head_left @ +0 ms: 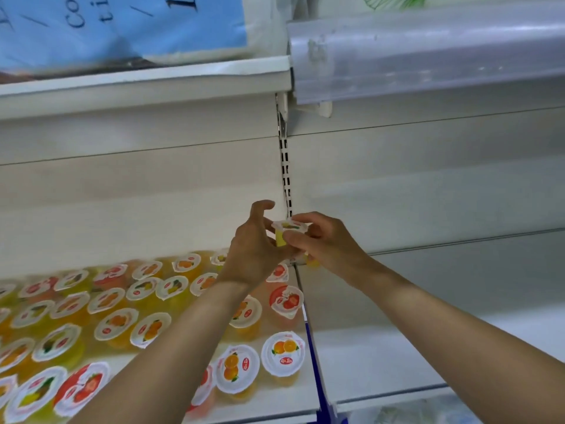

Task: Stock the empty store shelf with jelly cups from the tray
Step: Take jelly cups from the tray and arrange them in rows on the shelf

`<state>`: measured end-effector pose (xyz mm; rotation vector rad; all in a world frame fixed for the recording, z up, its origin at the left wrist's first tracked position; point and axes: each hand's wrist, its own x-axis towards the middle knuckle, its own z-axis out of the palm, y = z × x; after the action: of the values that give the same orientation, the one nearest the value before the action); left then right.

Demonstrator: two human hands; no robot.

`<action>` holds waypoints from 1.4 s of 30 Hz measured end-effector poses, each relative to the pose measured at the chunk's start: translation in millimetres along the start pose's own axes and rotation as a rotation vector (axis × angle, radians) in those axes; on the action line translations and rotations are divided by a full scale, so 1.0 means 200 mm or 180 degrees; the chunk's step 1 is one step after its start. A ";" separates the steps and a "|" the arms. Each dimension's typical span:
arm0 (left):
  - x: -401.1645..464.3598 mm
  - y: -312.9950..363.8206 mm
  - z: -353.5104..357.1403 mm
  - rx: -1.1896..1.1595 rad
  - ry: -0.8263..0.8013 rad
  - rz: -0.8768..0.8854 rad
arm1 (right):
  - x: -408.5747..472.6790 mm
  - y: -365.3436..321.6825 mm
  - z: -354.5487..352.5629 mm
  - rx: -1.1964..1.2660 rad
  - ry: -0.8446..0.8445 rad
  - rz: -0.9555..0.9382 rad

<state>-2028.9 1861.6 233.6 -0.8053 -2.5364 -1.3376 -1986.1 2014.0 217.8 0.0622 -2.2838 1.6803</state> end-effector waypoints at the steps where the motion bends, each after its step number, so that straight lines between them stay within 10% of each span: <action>1: 0.00 -0.02 -0.01 0.0003 -0.0117 0.0020 | 0.00 0.02 -0.02 -0.0081 0.0143 0.0048; 8: -0.03 -0.21 -0.03 0.1834 -0.0777 0.0648 | -0.10 0.31 -0.11 -0.0622 0.0097 0.0615; 19: -0.03 -0.28 0.04 0.2476 -0.0545 0.0609 | -0.09 0.39 -0.03 -0.0729 0.0112 0.0673; 29: -0.14 -0.12 0.04 0.1850 -0.0596 0.0152 | -0.28 0.30 -0.12 -0.1359 0.0119 0.0623; 36: -0.56 0.13 0.27 0.1252 -0.0140 0.0862 | -0.85 0.28 -0.38 -0.2962 0.0856 -0.0625; 42: -0.95 0.33 0.62 0.0899 -0.0528 0.1331 | -1.45 0.32 -0.60 -0.3312 0.1101 -0.0413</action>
<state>-1820.7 1917.2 136.4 -1.3316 -2.4062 -0.7933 -1696.5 2104.3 112.9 -0.2749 -2.4882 0.2629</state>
